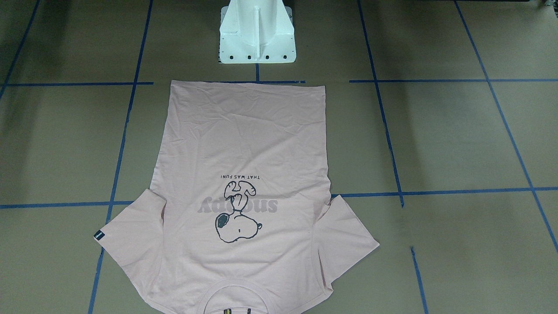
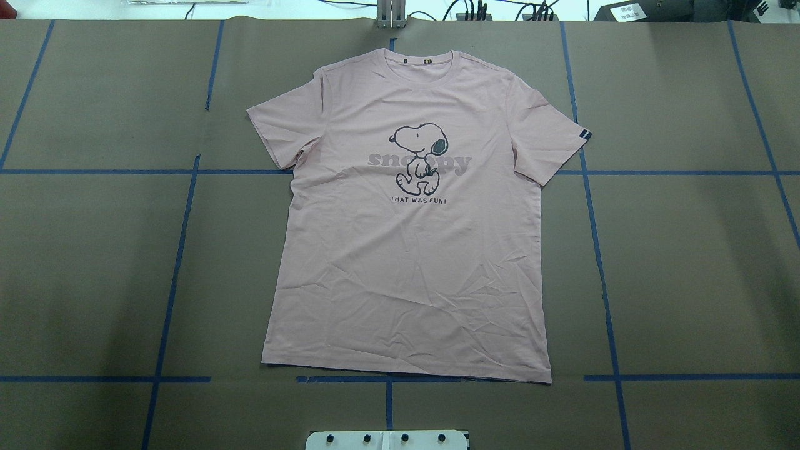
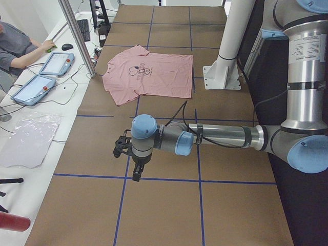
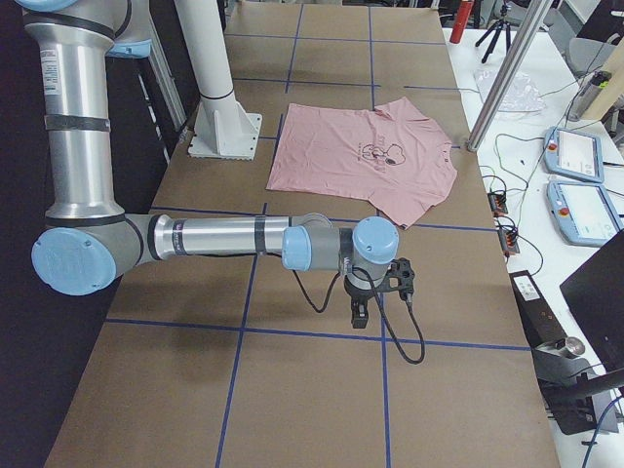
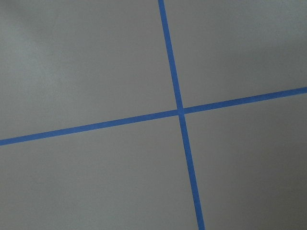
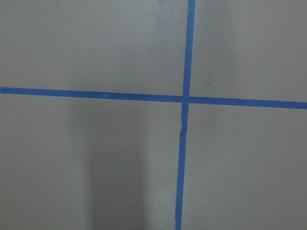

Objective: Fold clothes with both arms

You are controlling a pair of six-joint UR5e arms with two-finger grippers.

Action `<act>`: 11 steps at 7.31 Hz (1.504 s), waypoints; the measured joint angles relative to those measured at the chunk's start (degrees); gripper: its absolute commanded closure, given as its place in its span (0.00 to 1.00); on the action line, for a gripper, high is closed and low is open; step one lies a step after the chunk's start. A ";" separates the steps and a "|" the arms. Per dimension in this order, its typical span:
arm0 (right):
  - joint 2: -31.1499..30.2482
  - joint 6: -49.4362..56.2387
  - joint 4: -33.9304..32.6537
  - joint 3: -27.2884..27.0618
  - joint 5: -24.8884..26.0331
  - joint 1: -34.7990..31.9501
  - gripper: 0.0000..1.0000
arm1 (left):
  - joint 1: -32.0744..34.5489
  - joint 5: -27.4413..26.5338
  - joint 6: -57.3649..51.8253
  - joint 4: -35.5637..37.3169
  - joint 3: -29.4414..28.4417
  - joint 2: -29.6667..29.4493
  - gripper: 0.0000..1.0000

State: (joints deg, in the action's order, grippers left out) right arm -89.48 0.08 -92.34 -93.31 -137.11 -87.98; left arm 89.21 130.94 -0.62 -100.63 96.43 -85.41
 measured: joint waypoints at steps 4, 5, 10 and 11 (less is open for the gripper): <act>2.51 -2.06 3.11 -0.12 -0.11 0.57 0.00 | -0.08 0.70 -0.12 -0.55 1.86 -3.32 0.00; 4.50 -2.64 4.93 0.31 -0.13 1.97 0.00 | -0.59 2.05 -0.14 -1.48 1.89 -6.09 0.00; 20.90 -20.27 23.31 15.78 1.97 16.43 0.00 | -6.65 3.89 8.28 -16.28 -3.83 -14.41 0.00; 24.34 -23.30 23.92 18.44 4.48 18.97 0.00 | -8.25 3.81 9.44 -19.73 -7.01 -15.10 0.00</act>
State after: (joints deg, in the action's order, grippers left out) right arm -65.14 -23.23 -68.42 -74.86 -132.63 -69.01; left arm 80.97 134.76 8.81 -120.37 89.41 -100.50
